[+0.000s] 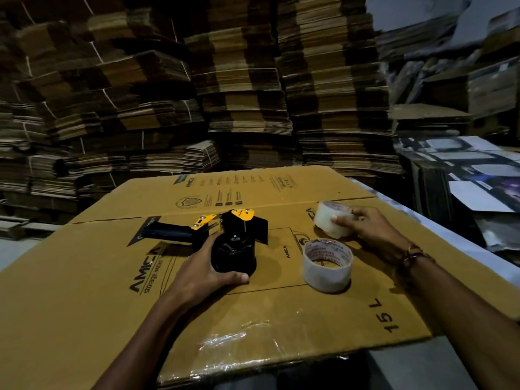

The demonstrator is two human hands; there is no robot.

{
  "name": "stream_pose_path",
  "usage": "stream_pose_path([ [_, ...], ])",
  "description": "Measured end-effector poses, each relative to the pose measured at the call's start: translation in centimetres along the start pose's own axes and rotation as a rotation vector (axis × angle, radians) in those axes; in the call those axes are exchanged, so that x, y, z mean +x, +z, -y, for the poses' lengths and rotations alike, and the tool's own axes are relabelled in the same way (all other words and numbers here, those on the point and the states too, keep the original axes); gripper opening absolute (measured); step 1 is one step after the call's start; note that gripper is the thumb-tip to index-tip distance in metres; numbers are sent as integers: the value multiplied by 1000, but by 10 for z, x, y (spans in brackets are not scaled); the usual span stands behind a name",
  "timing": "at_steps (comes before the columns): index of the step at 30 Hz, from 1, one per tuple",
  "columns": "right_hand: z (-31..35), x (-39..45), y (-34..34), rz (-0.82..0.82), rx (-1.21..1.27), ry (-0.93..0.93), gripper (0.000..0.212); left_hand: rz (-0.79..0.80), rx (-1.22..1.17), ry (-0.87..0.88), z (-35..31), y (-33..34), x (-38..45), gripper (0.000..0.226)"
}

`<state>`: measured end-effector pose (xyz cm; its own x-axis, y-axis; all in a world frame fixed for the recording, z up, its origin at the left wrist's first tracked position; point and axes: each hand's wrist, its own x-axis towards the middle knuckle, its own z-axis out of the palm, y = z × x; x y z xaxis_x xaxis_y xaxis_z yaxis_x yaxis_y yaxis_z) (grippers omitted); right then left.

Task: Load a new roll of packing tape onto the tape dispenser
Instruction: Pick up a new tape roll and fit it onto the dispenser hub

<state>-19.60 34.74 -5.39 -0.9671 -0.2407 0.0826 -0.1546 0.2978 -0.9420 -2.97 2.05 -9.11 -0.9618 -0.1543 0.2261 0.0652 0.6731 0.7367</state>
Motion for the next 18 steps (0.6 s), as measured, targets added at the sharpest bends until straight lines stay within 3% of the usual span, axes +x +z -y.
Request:
stream_pose_path([
  [3, 16, -16, 3, 53, 156, 28, 41, 2, -5, -2, 1, 0, -1, 121],
  [8, 50, -36, 12, 96, 301, -30, 67, 5, -48, 7, -2, 0, -3, 119],
  [12, 78, -49, 29, 146, 507, -60, 41, -7, -94, 8, -2, 0, -6, 113],
  [18, 98, -60, 65, 414, 766, 56, 63, 2, -79, -1, 1, 1, -6, 113],
])
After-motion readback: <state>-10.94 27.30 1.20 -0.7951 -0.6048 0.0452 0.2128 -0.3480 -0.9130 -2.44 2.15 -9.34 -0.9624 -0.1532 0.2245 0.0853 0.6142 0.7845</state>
